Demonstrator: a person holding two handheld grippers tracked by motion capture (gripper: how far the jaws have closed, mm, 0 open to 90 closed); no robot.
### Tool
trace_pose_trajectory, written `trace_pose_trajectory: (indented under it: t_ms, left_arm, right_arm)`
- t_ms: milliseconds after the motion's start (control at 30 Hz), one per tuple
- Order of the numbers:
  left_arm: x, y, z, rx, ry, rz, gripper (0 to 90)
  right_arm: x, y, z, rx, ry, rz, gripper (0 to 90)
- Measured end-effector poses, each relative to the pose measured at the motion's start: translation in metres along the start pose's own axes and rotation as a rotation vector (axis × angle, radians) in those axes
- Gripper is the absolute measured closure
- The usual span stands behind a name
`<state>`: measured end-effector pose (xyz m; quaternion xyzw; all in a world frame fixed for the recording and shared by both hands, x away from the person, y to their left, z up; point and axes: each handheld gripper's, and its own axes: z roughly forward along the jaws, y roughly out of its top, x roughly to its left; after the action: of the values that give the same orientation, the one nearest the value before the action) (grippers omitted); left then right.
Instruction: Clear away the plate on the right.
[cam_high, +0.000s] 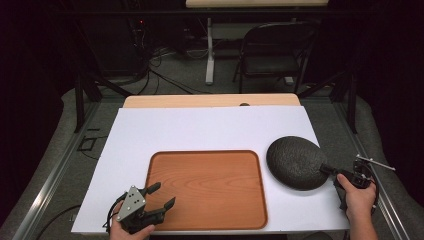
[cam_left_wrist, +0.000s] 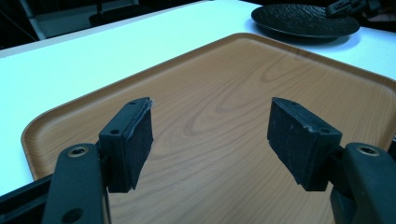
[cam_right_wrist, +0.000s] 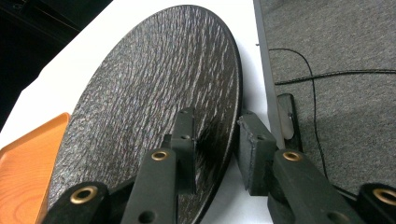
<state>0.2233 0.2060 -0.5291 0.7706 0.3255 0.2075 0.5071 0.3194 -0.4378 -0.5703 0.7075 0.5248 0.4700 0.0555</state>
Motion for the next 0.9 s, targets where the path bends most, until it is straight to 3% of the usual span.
trace_pose_trajectory:
  t_ms: [433,667,767,900]
  left_arm:
    - [0.000,0.000,0.000,0.000,-0.001,0.003,31.3]
    - [0.000,0.000,0.000,0.000,0.001,0.003,31.3]
    - [0.000,0.000,0.000,0.000,0.000,0.003,31.3]
    - [0.000,0.000,0.000,0.000,0.001,0.005,31.3]
  right_arm:
    - [0.003,0.002,-0.005,-0.002,0.003,0.012,74.4]
    - [0.011,0.004,-0.010,-0.008,0.006,0.018,76.0]
    - [0.013,0.005,-0.012,-0.013,-0.004,-0.008,76.7]
    - [0.019,0.006,-0.016,-0.015,0.008,0.012,78.4]
